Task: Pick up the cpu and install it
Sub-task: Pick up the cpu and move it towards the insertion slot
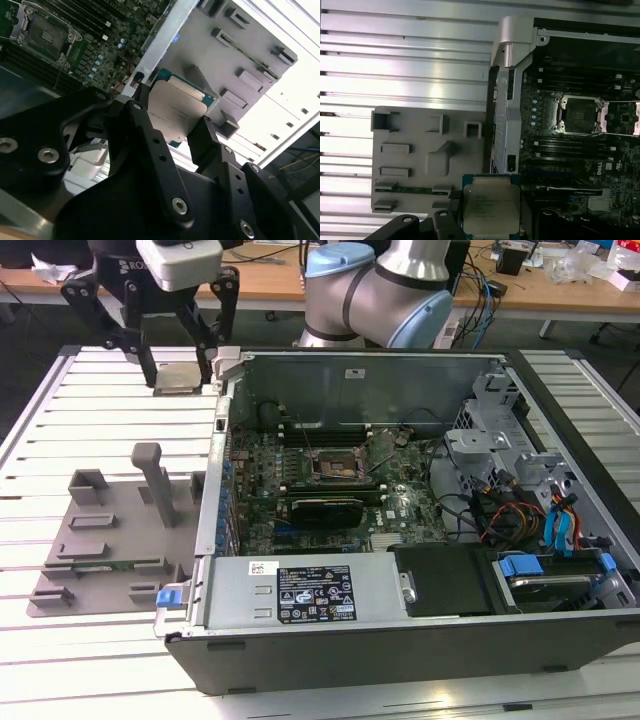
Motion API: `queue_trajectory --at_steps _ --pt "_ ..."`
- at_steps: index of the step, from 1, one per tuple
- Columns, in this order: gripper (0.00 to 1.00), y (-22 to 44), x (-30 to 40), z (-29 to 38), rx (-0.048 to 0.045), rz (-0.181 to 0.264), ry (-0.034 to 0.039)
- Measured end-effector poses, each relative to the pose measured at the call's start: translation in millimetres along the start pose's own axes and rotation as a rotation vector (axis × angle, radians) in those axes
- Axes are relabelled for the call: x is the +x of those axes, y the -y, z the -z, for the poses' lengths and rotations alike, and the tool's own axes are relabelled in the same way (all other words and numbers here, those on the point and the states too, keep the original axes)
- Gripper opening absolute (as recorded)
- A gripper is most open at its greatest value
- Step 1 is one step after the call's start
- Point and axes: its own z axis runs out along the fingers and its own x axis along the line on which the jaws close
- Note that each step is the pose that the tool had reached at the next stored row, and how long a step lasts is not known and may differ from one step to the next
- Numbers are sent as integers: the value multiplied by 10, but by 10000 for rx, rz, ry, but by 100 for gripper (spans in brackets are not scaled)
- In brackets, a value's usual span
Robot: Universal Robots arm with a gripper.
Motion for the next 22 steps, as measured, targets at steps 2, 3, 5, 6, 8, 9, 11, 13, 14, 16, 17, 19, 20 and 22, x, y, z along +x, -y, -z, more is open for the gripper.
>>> queue_trajectory --at_steps 2,3,5,6,8,9,11,13,14,16,17,19,20,22 --pt "55 -1 -87 -3 -1 -1 0" --pt "55 -3 -171 -7 0 -1 -1" --pt "55 -18 -275 -29 2 0 -1" --pt "55 -30 -321 -49 3 -1 -3" --pt "55 -52 -397 -86 5 -1 -9" --pt "55 -62 -427 -100 5 0 -13" --pt "55 -126 -581 -160 4 0 -23" --pt "55 -193 -738 -200 4 0 -27" --pt "55 -211 -796 -211 5 1 -29" --pt "55 -254 -995 -241 6 1 -29" --pt "55 -267 -1070 -253 6 0 -30" --pt "55 -279 -1146 -267 6 1 -29" --pt "55 -289 -1213 -278 7 0 -30" --pt "55 -306 -1346 -303 7 0 -30"
